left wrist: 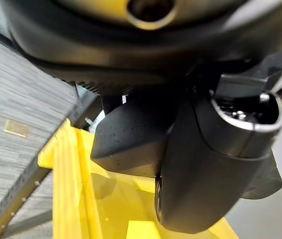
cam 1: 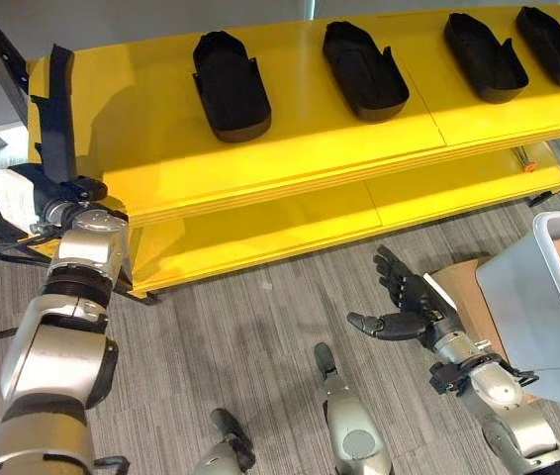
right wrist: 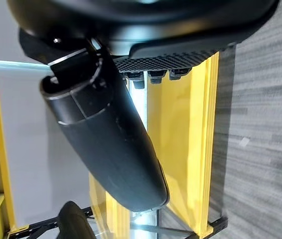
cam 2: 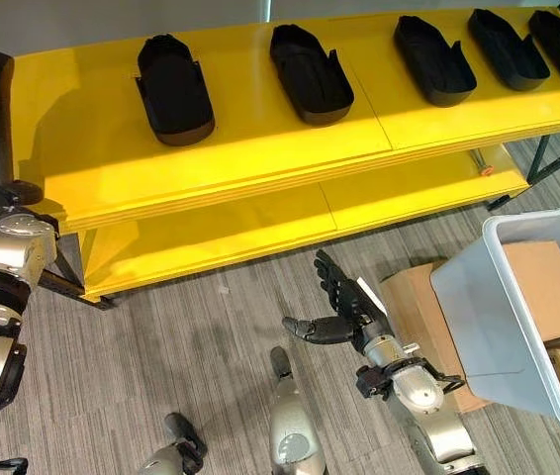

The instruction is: Move parts from the plastic box to the shelf.

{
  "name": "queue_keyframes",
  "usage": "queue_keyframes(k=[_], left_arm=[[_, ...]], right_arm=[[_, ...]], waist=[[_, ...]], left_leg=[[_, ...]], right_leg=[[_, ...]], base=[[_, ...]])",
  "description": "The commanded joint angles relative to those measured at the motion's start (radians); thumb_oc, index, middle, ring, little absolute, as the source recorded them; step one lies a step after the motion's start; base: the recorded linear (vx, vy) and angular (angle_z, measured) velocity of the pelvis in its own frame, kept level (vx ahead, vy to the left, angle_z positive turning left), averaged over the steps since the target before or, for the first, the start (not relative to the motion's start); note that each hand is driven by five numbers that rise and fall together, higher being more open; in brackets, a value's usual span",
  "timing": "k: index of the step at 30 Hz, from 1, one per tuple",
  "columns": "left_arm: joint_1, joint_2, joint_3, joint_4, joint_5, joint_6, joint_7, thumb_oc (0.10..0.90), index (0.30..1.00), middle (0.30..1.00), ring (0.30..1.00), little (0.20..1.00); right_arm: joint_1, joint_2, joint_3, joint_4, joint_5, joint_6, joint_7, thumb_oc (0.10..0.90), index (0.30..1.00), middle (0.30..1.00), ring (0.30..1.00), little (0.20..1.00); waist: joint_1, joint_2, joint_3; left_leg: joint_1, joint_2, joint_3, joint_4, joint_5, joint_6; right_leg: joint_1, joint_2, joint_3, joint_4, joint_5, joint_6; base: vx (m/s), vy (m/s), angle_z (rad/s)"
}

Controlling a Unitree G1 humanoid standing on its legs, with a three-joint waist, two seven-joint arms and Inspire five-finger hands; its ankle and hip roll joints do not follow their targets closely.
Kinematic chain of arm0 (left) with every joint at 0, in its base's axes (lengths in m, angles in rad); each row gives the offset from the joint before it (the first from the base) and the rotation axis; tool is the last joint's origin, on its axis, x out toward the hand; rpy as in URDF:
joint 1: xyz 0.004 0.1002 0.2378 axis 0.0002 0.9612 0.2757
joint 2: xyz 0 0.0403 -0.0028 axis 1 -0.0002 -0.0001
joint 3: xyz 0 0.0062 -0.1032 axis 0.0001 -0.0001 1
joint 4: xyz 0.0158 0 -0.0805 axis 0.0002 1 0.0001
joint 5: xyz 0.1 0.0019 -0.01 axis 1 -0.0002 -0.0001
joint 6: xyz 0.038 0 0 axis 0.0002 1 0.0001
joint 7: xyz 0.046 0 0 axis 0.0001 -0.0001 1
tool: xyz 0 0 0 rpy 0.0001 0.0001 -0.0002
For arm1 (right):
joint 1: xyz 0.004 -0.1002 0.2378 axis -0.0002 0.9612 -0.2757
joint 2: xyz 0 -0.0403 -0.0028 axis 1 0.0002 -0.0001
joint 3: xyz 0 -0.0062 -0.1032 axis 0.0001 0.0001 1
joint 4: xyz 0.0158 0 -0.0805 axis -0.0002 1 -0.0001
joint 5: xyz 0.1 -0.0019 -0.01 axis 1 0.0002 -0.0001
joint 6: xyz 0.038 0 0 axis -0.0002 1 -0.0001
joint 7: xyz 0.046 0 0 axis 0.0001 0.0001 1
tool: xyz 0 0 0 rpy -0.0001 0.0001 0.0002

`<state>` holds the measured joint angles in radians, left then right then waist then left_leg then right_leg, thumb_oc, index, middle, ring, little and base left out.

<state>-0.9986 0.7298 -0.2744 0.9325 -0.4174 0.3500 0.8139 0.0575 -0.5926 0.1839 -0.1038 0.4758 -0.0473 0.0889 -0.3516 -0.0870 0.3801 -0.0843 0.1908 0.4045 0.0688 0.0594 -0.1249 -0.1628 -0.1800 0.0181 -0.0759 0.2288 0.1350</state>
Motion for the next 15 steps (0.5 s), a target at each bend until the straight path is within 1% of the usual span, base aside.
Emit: queue_keyframes(k=[1,5,9,15], left_arm=[[-0.179,0.112,0.002,-0.049,0.107,-0.134,0.036,0.400,0.300,0.300,0.300,0.300],[-0.178,0.128,0.004,-0.033,0.092,-0.142,0.018,0.400,0.300,0.300,0.300,0.300],[-0.177,0.135,0.007,-0.023,0.090,-0.152,0.010,0.400,0.300,0.300,0.300,0.300],[-0.162,0.141,0.015,-0.026,0.073,-0.148,0.018,0.400,0.300,0.300,0.300,0.300]], right_arm=[[-0.088,-0.054,-0.052,-0.055,0.045,-0.113,0.003,0.900,1.000,1.000,1.000,1.000],[-0.090,-0.066,-0.049,-0.068,0.047,-0.101,0.018,0.900,1.000,1.000,1.000,1.000],[-0.091,-0.073,-0.053,-0.064,0.044,-0.108,0.035,0.900,1.000,1.000,1.000,1.000],[-0.084,-0.087,-0.056,-0.070,0.032,-0.117,0.044,0.900,1.000,1.000,1.000,1.000]], waist=[[-0.020,0.061,-0.040],[-0.032,0.071,-0.036],[-0.040,0.075,-0.031],[-0.050,0.081,-0.029]], left_leg=[[0.072,-0.029,0.043,-0.002,-0.124,0.038],[0.078,-0.025,0.050,-0.013,-0.114,0.028],[0.079,-0.025,0.055,-0.022,-0.109,0.022],[0.084,-0.023,0.063,-0.024,-0.106,0.016]], right_leg=[[0.011,0.024,-0.026,0.031,-0.147,0.046],[0.007,0.029,-0.028,0.026,-0.145,0.043],[0.001,0.032,-0.024,0.016,-0.141,0.043],[-0.002,0.037,-0.020,0.008,-0.138,0.042]], base=[[-0.05,-0.039,0.02],[-0.01,0.001,-0.02],[-0.03,0.001,-0.04],[-0.01,-0.001,0.00]])
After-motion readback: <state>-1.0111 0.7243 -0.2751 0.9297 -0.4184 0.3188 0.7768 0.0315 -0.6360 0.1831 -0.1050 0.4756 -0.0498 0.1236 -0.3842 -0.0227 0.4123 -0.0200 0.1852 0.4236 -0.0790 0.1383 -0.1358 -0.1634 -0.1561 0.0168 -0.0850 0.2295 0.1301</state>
